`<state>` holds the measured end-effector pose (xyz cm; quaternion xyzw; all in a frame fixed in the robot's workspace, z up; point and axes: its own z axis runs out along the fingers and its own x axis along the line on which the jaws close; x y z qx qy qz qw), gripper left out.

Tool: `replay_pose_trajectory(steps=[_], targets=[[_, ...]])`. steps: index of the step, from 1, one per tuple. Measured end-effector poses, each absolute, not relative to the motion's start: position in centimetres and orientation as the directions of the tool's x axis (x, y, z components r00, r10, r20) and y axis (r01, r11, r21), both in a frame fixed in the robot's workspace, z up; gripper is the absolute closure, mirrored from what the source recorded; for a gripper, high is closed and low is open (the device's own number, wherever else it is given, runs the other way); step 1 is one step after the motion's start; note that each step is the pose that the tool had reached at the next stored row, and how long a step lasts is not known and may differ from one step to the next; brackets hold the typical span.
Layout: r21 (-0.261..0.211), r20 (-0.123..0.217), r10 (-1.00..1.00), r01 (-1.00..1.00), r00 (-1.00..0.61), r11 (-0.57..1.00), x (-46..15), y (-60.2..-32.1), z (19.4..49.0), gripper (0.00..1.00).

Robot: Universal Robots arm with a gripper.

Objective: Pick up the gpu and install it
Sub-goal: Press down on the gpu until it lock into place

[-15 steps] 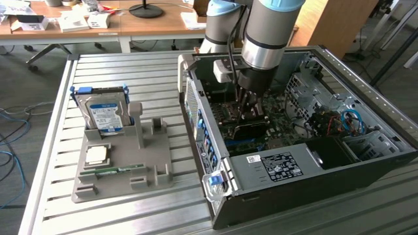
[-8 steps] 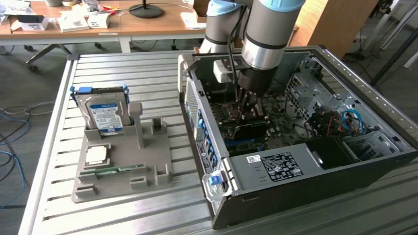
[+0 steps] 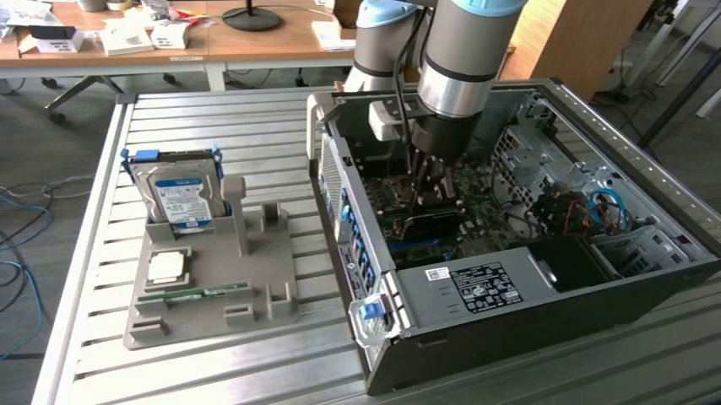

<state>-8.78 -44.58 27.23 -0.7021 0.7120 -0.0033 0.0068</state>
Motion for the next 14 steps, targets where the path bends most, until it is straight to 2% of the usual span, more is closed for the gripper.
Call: replay_pose_trajectory(steps=[14], targets=[[-0.015,-0.008,-1.000,-1.000,-0.014,0.014,-8.85,-44.71,27.07,0.89]])
